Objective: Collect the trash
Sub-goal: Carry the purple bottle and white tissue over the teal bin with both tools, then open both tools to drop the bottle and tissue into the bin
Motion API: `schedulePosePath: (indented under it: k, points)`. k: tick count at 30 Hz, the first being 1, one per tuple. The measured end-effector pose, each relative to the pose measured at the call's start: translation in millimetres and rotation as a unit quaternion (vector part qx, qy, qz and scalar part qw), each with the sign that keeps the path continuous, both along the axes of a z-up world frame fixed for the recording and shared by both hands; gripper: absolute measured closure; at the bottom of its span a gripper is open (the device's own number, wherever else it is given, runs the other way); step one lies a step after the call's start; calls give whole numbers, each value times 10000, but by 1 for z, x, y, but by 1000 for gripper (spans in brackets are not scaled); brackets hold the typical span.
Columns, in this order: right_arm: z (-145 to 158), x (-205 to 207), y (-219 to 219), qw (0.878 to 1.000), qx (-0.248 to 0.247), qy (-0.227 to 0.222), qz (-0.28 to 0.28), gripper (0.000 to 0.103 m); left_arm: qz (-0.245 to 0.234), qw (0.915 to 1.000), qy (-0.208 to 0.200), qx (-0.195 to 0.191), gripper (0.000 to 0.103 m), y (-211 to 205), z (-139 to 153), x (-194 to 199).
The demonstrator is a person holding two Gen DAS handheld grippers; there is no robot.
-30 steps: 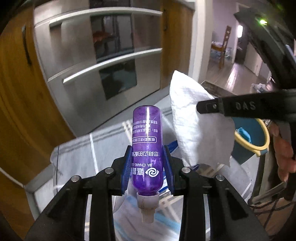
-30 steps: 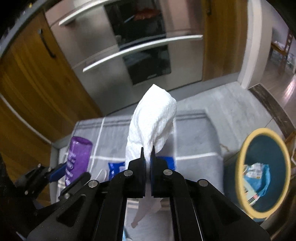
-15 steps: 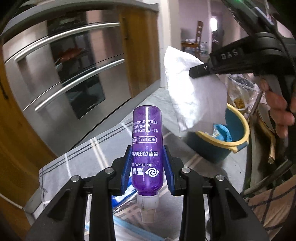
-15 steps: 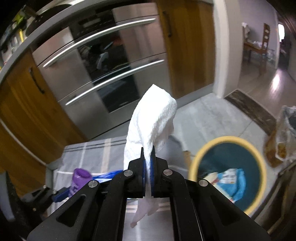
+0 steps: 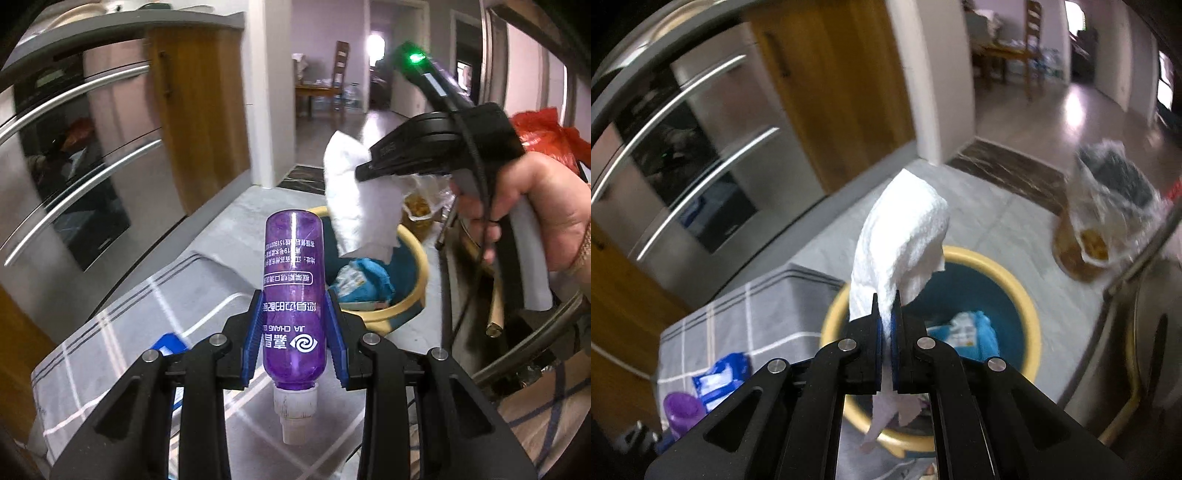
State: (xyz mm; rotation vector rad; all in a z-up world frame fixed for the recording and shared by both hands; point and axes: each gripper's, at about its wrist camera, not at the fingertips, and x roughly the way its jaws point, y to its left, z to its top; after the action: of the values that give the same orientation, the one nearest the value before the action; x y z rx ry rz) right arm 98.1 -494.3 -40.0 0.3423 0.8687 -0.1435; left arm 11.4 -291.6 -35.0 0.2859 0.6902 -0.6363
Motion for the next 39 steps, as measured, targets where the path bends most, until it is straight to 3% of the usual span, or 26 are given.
schedulePosePath:
  k: [6,17,22,30,34,37,39]
  points:
    - [-30,-4,-33,9987,39,357,-367,98,-120,9996,239,-104,71,-38,-14,17]
    - [-63,0,-46,9932,173,972,-622,98,-223,9977,481,418,71,-115,-68,70]
    - [-73,-1,-53,9902,273,1128,-780,98,-207,9965,478,659,71,-125,-83,85]
    - [-79,-2,-61,9866,511,1189,-990,96,-163,9971,392,631,69,-125,-81,92]
    - [-78,-1,-62,9867,547,1152,-1010,92,-105,9972,385,639,61,-120,-80,91]
    - [-78,-2,-63,9865,615,1118,-1026,76,-71,9976,394,570,58,-112,-78,87]
    - [-78,-3,-64,9858,716,1078,-1067,44,-61,9978,387,532,56,-107,-75,85]
